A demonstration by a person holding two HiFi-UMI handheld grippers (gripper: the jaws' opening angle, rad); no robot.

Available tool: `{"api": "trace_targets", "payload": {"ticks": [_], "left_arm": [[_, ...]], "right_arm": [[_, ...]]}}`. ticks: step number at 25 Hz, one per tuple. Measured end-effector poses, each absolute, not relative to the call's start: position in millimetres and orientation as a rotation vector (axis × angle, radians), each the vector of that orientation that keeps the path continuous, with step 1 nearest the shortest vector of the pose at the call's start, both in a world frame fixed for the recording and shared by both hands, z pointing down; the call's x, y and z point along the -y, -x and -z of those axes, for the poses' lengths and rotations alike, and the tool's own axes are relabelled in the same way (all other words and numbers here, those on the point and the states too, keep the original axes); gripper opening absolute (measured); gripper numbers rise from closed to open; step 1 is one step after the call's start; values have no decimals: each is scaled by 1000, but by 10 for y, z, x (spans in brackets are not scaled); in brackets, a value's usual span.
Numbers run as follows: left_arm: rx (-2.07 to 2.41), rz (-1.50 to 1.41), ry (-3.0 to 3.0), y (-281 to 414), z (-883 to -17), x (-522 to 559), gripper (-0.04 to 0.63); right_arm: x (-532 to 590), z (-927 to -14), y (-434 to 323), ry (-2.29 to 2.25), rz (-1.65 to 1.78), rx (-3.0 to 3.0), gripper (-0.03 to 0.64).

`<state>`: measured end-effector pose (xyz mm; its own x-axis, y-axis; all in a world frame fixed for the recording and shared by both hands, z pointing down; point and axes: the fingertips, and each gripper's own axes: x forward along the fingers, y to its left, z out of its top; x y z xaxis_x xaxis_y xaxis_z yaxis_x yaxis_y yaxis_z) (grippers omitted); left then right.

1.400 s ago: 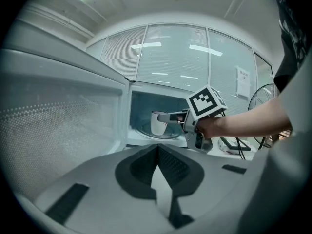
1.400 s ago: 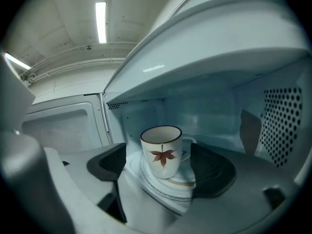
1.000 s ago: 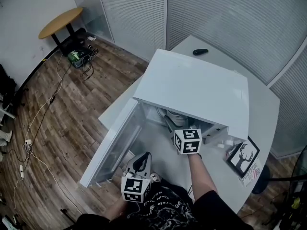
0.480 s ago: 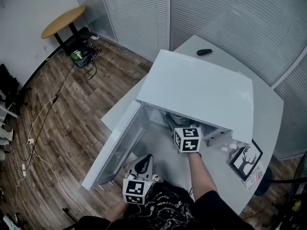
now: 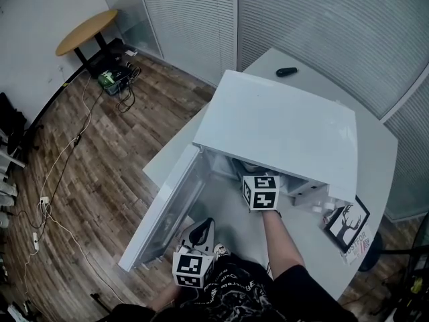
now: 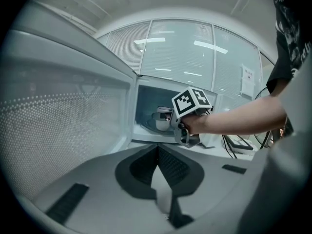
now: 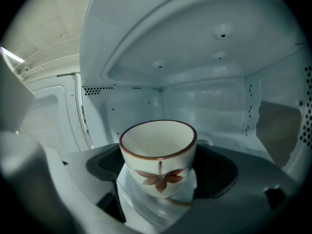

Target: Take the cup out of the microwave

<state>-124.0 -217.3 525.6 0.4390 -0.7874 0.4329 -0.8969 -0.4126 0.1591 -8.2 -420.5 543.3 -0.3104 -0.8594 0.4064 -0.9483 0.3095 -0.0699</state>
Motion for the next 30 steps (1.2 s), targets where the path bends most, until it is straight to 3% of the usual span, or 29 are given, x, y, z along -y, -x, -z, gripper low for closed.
{"api": "trace_targets", "payload": {"ticks": [30], "left_arm": [[1416, -411, -2343, 1271, -5253, 2221, 6]], "right_arm": [[4269, -5503, 68, -1683, -414, 2234, 402]]}}
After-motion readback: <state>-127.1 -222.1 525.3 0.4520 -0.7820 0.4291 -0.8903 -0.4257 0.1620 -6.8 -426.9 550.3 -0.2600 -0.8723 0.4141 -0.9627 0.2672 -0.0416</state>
